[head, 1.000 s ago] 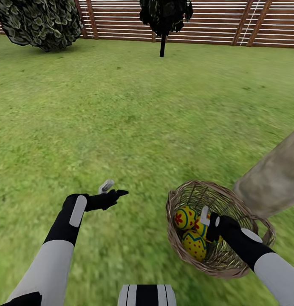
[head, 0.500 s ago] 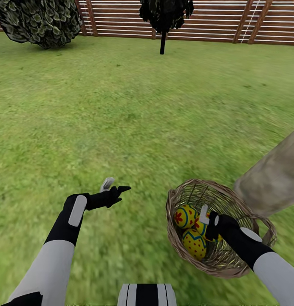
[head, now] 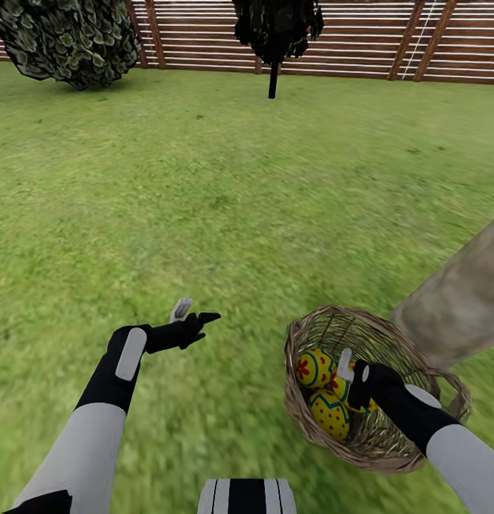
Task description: Take the three Easter eggs out of the wicker basket on the lawn in the garden, then place them on the lawn next to a single tree (choose any tree) so that all three eggs are next to the same tree and none are left in the basket.
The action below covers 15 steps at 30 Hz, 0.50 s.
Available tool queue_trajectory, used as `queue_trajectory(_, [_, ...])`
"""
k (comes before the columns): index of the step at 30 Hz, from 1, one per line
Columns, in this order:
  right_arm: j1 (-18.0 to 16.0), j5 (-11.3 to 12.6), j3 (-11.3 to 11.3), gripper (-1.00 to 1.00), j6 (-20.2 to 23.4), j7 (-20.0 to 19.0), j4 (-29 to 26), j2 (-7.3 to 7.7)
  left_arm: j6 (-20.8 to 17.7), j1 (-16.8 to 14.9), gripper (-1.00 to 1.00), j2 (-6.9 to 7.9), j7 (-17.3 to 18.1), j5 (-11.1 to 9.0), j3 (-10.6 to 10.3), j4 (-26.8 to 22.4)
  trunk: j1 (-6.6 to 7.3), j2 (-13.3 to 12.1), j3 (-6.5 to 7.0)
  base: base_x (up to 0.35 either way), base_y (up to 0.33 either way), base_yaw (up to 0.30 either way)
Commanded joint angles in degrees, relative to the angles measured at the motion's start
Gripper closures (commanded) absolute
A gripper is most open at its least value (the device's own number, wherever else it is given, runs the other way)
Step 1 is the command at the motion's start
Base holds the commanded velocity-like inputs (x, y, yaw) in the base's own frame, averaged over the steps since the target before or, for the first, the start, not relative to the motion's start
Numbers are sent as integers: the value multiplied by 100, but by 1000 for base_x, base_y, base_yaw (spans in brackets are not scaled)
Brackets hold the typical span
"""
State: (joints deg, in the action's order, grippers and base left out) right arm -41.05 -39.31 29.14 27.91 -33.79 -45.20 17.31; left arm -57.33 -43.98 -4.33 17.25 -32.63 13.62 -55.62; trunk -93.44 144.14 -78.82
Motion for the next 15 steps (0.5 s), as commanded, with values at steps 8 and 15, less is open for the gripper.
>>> queue_trajectory(8, [1, -22, 13, 100, 30, -127, 109, 9, -33, -5, -100, -15, 45, 56, 27, 1, 20, -10, 173, 0, 0, 0])
queue_trajectory(15, [1, -7, -4, 100, 13, -681, 55, 18, -34, -5, -100, -15, 36, 61, -76, 7, 38, -19, 328, 0, 0, 0])
